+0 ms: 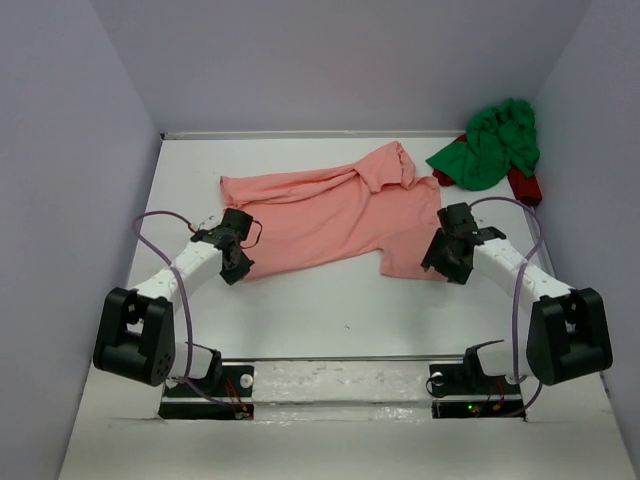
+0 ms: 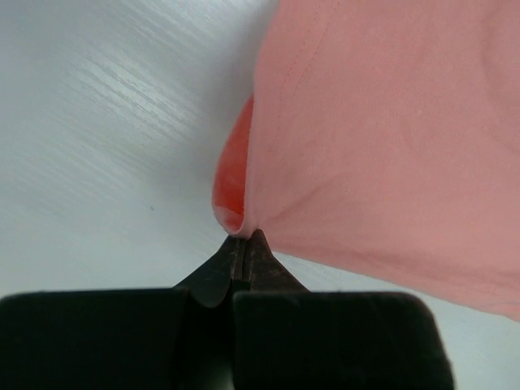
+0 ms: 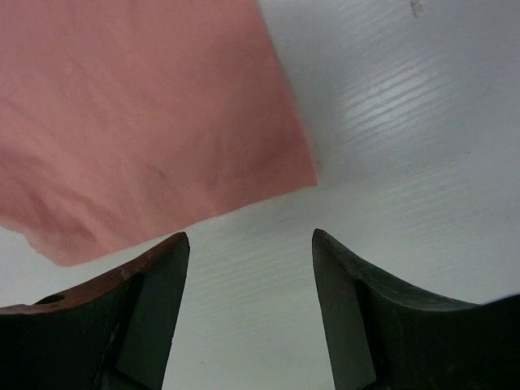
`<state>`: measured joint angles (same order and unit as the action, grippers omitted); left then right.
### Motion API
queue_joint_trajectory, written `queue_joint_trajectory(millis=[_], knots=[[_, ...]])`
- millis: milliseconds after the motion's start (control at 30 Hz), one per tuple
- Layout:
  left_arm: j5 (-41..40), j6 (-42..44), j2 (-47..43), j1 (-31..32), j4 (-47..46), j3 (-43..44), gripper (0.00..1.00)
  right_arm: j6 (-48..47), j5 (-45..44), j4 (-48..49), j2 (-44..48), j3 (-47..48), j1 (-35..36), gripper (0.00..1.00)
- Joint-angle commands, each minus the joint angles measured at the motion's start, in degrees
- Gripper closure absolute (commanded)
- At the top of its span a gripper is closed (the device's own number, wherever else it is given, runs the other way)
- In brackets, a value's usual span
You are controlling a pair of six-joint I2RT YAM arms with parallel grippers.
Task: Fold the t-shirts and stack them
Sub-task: Flatten out the tshirt
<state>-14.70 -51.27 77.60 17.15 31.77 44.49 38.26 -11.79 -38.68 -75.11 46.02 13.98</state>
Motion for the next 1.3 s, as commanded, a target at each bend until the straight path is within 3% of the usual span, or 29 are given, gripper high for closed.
queue_joint_trajectory(millis=[0, 667, 767, 967, 1267], knots=[[-3.1, 1.0, -2.9, -0.3, 2.9, -0.8, 1.00, 3.0, 1.7, 2.8, -1.5, -0.3, -3.1, 0.33], [-2.0, 1.4, -3.3, -0.4, 2.4, 1.0, 1.00, 4.0, 1.3, 6.1, -10.0, -0.7, -8.9, 0.46], [-2.2, 1.5, -4.0, -0.4, 2.8, 1.0, 1.00, 3.5, 2.1, 6.6, -12.1, 0.2, -9.4, 0.53], [-2.5, 1.4, -3.9, -0.4, 3.1, 1.1, 1.00, 4.3, 3.5, 7.9, -11.9, -0.4, -9.4, 0.99], [-4.2, 2.2, -4.2, -0.2, 5.0, 3.4, 1.00, 1.3, -0.2, 8.9, -5.1, -0.1, -9.4, 1.00]])
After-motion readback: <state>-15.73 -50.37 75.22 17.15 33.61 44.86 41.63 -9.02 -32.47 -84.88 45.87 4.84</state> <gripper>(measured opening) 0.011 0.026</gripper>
